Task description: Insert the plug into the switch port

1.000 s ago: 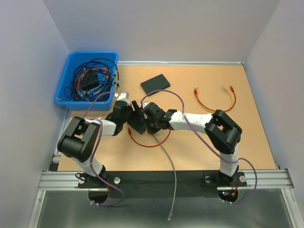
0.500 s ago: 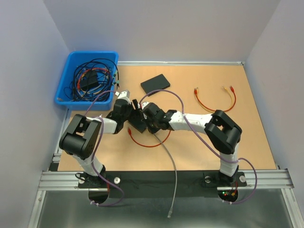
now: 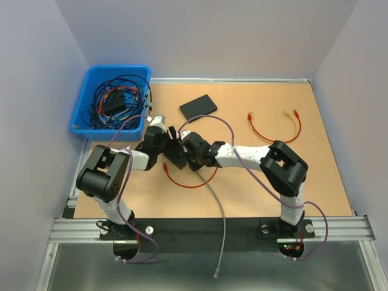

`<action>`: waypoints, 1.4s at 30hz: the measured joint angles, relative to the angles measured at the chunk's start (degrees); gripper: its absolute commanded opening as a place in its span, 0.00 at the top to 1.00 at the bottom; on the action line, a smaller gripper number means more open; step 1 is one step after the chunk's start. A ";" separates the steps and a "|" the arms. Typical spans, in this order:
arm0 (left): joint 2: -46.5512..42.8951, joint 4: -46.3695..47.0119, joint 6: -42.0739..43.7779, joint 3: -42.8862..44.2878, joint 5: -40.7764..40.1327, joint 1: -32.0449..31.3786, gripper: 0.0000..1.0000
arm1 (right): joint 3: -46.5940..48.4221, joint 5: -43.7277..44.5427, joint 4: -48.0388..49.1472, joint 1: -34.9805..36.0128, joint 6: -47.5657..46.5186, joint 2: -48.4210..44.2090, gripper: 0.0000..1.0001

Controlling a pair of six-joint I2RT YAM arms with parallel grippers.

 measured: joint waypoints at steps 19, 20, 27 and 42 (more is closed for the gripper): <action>2.47 1.25 -0.02 1.88 0.44 0.24 0.27 | -1.90 0.92 3.69 -0.02 4.90 -0.85 1.00; 2.54 1.31 -0.02 1.90 0.44 0.24 0.27 | -1.90 0.92 3.69 -0.04 5.14 -0.87 0.99; 3.04 1.90 0.00 2.12 0.57 0.26 0.27 | -1.92 -0.50 3.91 -1.03 7.52 -0.90 0.99; 3.61 2.21 0.02 2.58 0.50 0.35 0.28 | -5.03 -14.36 9.51 -7.69 10.29 -1.31 1.00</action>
